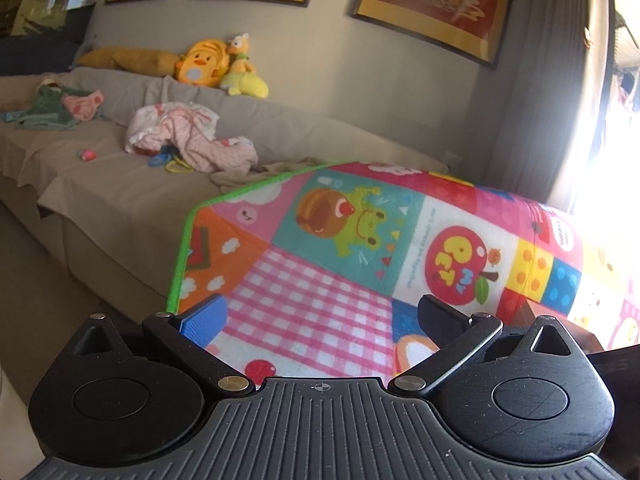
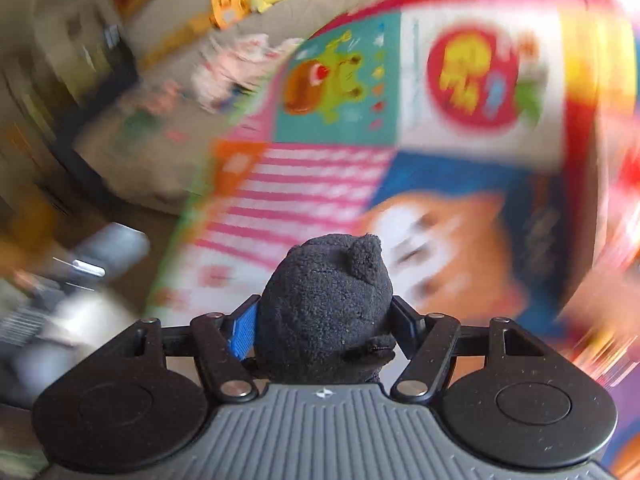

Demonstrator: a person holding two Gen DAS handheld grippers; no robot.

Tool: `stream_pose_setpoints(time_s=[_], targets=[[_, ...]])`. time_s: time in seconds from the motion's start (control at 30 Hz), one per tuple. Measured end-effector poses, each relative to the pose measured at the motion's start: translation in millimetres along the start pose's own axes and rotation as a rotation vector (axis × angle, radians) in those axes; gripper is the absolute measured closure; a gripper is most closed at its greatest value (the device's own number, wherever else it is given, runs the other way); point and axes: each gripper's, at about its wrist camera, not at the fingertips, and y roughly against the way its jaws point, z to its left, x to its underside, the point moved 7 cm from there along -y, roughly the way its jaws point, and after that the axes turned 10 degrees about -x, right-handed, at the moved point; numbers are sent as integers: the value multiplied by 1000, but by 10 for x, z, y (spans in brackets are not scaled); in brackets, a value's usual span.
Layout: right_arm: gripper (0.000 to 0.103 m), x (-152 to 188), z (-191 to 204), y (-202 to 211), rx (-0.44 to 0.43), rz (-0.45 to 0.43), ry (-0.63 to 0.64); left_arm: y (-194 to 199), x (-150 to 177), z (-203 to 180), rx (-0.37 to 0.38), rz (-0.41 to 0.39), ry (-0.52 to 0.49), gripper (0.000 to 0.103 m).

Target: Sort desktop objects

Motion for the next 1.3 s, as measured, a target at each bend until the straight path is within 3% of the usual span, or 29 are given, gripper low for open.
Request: stream_pose_setpoints(time_s=[0.03,0.1,0.23,0.3,0.57,0.67,0.83,1.0,1.07,1.17,1.3], targets=[[36,29,-32,36,-74,-3,-71,3,0,-5,1,3,4,0],[36,116,-146,44,-134,-6,-152,11,9,-37,8,9,-4,0],[35,316,-393,-34,-94,16,-233,22,52,-117,19,19,-25,0],[34,349,-432,15,-112,2,-242,18,72,-155,19,27,-27,0],[24,415,-544,518,97,-135,-74,25,220,-396,72,72,-92,0],[19,457,-550,701,187,-179,21,61,344,-604,141,91,-163,0],[18,516,-561,1072,342,-260,137,185,569,-1016,273,116,-323,0],[17,565,-646,1533,392,-344,171,266,974,-1465,407,212,-420,0],[17,591,-744,1688,438,-362,161,261,1154,-1648,401,207,-480,0],[17,674,-923,1858,494,-371,119,164,1359,-1863,331,199,-565,0],[16,836,-1121,1974,515,-360,42,104,1458,-2005,339,233,-555,0]])
